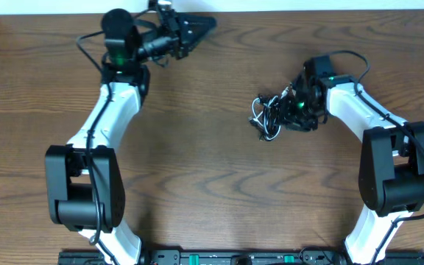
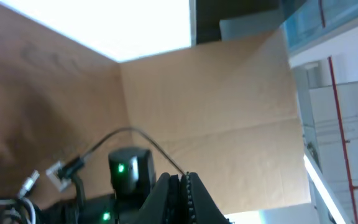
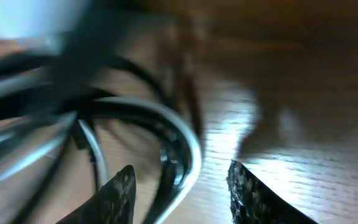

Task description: Untangle cables

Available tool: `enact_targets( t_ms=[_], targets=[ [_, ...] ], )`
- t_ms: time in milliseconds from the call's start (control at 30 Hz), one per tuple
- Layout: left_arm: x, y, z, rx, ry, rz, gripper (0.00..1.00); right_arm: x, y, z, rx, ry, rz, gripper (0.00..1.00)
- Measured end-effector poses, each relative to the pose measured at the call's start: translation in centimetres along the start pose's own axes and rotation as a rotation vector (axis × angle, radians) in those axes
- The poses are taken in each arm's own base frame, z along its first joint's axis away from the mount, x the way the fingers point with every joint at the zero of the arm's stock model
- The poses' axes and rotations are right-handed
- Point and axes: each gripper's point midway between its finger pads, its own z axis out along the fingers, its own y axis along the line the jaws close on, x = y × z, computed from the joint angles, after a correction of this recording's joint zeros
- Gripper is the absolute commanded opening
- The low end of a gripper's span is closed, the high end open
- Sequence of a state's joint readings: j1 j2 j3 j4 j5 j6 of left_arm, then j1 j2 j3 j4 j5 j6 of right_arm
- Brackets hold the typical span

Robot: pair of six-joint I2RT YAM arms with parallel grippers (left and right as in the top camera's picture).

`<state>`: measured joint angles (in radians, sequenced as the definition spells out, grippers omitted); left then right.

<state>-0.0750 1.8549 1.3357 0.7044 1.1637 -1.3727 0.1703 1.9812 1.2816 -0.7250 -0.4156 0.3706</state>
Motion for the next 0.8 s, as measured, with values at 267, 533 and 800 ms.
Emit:
enact_targets(
  t_ms=[267,533,800],
  targets=[
    [2.6,4.9,0.3,-0.162,0.073,-0.138,0.07,0.9,-0.7,0.2,0.020,0.016,-0.051,0.52],
    [9.6,14.3,-1.5,-0.597,0.189,-0.108,0.24,-0.1,2.8,-6.8,-0.041,-0.166,-0.139,0.58],
    [11.9,19.1,-3.6,-0.948,0.290,0.186,0.66,0.0,3.2,-7.8,-0.046,-0.190,-0.166,0.60]
  ],
)
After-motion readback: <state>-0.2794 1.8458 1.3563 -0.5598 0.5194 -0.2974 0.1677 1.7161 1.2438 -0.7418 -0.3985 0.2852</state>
